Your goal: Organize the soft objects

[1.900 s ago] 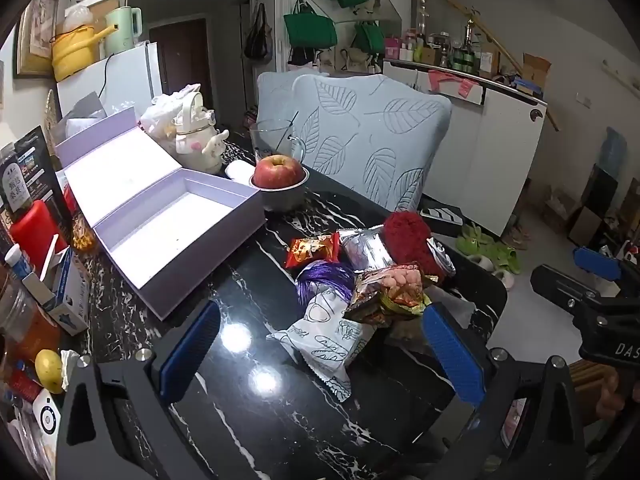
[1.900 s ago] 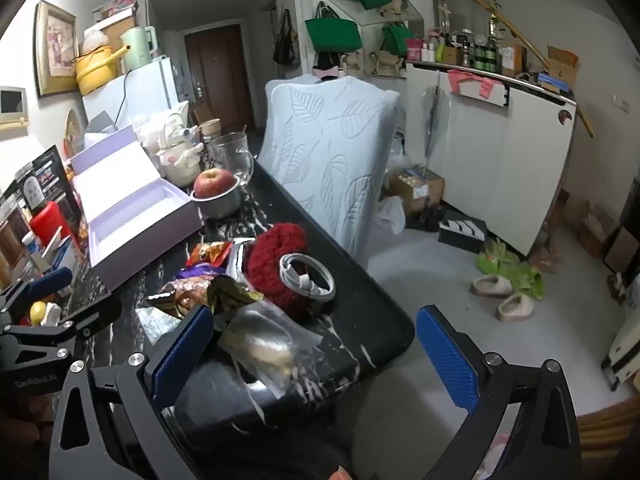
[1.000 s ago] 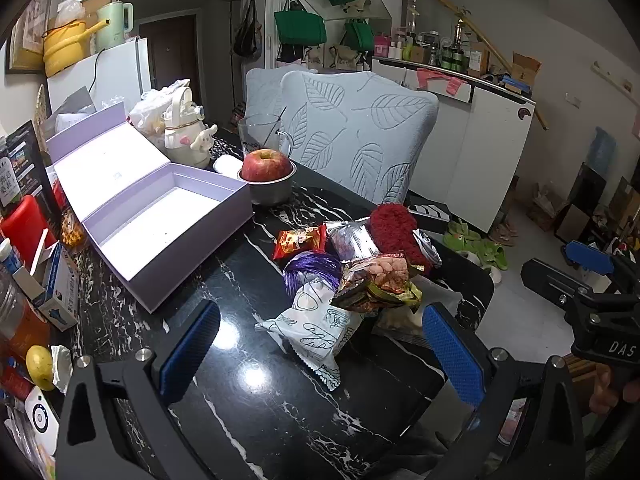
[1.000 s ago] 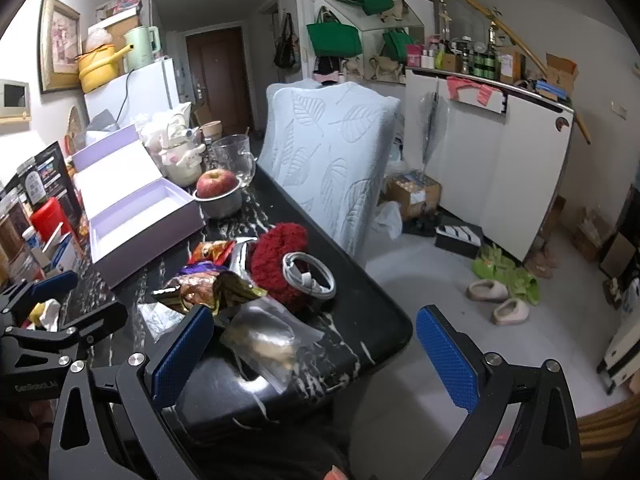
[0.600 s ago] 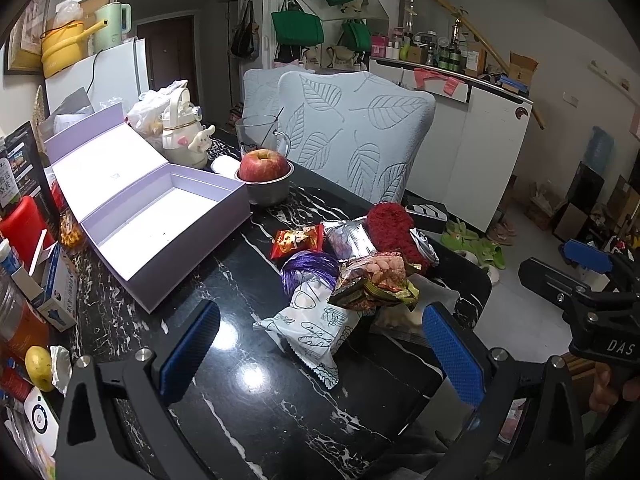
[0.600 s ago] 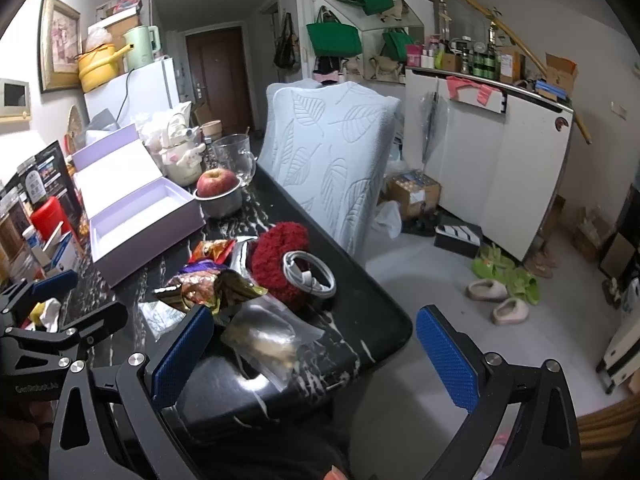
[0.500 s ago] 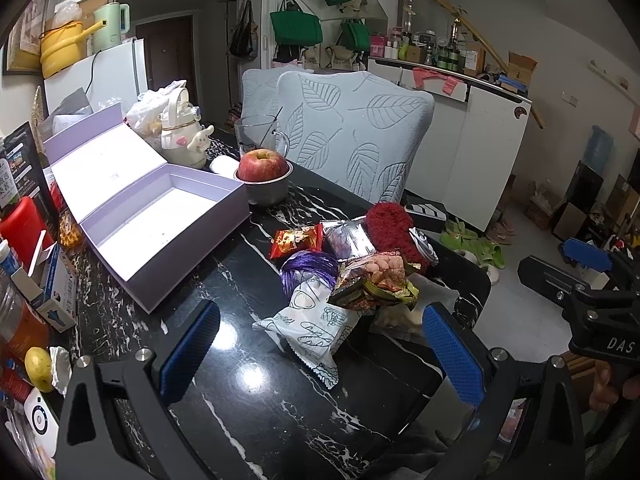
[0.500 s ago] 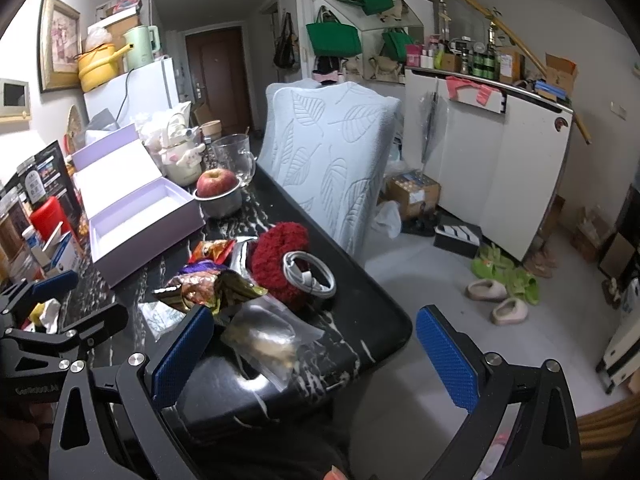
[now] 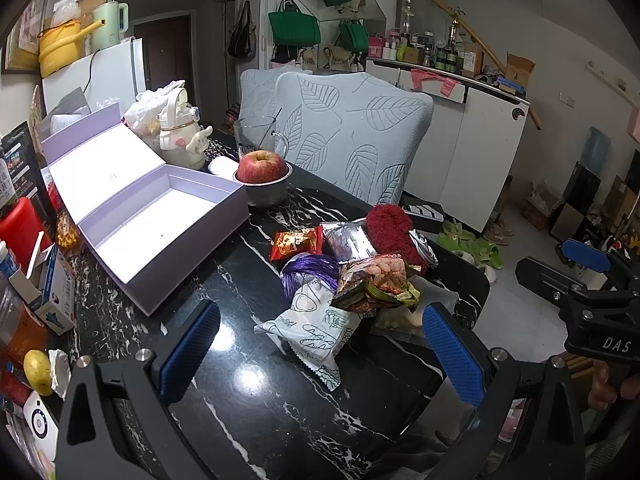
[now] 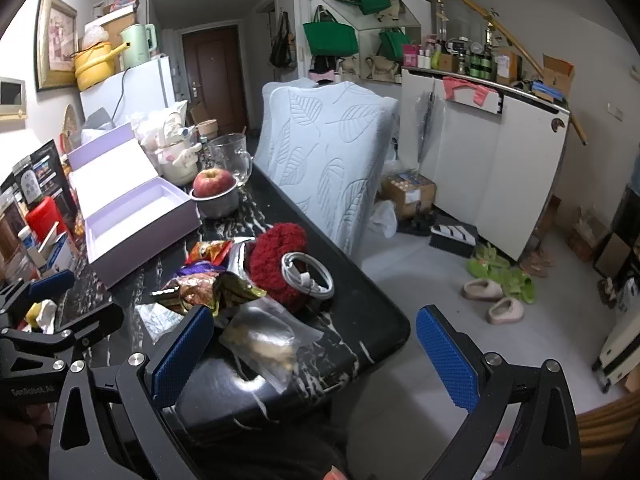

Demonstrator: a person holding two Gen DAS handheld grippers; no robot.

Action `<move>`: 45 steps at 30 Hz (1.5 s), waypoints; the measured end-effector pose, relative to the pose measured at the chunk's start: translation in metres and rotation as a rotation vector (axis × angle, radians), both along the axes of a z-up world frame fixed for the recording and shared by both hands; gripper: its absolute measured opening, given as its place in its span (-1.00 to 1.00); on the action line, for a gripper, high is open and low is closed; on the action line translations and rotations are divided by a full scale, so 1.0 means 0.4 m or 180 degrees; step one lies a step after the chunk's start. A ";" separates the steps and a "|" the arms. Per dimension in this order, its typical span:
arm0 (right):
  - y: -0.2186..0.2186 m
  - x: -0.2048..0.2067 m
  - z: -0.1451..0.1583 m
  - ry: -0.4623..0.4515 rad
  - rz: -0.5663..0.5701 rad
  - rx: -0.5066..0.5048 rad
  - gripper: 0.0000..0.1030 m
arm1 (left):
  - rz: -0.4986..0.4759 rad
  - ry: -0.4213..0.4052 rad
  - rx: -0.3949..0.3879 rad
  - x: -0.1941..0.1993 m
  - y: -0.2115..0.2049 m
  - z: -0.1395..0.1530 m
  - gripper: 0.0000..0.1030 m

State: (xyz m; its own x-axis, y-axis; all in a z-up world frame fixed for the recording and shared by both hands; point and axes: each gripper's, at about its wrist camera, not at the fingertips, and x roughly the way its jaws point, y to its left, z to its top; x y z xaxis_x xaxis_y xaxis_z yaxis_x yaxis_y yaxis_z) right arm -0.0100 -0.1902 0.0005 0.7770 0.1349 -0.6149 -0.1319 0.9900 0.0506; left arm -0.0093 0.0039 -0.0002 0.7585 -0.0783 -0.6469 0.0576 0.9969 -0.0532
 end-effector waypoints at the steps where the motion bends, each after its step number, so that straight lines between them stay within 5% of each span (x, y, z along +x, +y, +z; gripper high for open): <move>1: 0.001 -0.001 0.001 0.0001 -0.0001 -0.0002 1.00 | -0.0004 0.0003 -0.0003 0.000 0.000 0.000 1.00; 45: 0.008 -0.036 -0.029 0.0046 0.0167 0.0108 1.00 | -0.0027 0.0040 -0.0162 -0.035 0.008 -0.029 1.00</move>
